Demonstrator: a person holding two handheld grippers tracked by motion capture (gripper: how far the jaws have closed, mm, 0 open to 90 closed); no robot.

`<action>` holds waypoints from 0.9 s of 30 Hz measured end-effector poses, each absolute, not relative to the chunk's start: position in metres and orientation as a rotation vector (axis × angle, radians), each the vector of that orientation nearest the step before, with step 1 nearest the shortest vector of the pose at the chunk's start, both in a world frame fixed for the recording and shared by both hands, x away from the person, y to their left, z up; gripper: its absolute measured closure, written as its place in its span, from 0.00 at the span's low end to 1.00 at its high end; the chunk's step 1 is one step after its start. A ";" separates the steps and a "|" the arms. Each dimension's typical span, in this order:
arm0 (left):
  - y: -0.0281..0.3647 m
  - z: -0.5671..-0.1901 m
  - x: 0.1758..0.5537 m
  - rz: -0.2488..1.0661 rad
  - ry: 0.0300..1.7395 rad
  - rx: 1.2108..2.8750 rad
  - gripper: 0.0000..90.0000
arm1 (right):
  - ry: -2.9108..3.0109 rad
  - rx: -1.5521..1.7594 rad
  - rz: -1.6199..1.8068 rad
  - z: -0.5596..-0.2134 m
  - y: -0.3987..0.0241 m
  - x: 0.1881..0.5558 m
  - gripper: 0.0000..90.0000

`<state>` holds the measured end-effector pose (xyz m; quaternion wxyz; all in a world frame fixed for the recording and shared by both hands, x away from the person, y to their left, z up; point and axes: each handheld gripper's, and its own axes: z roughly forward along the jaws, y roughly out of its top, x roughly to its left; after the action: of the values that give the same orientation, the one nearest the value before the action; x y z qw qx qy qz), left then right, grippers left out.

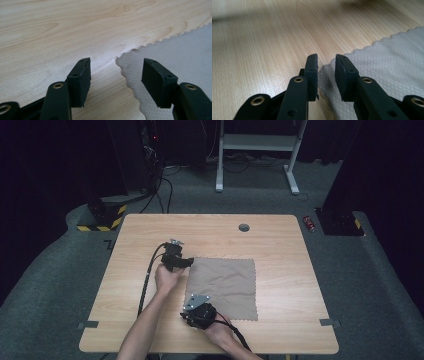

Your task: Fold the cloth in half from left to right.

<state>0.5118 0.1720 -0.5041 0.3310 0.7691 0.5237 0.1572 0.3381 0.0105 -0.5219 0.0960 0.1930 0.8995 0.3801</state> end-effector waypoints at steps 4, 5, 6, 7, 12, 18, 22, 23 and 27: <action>0.168 -0.503 0.518 0.409 1.370 2.034 0.44 | 2.665 0.562 1.116 -0.522 0.011 0.336 0.79; 0.165 -0.503 0.519 0.412 1.361 2.040 0.44 | 2.667 0.560 1.119 -0.522 0.011 0.336 0.78; 0.165 -0.503 0.519 0.412 1.361 2.040 0.45 | 2.670 0.560 1.121 -0.522 0.011 0.335 0.77; 0.161 -0.504 0.520 0.423 1.353 2.047 0.45 | 2.671 0.559 1.117 -0.522 0.011 0.333 0.77; 0.153 -0.510 0.525 0.456 1.369 2.088 0.47 | 2.662 0.550 1.114 -0.522 0.011 0.332 0.78; 0.148 -0.510 0.523 0.470 1.337 2.105 0.65 | 2.651 0.531 1.098 -0.522 0.014 0.327 0.86; 0.149 -0.509 0.524 0.460 1.342 2.100 0.78 | 2.630 0.510 1.074 -0.522 0.015 0.325 0.95; 0.150 -0.509 0.524 0.451 1.346 2.099 0.82 | 2.627 0.508 1.067 -0.522 0.015 0.325 0.97; 0.153 -0.509 0.525 0.413 1.345 2.093 0.95 | 2.618 0.511 1.056 -0.521 0.015 0.324 0.99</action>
<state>0.5246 0.1527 -0.5089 0.3051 0.7904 0.5079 0.1558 0.3245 0.0152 -0.5215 0.1359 0.1764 0.9041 0.3647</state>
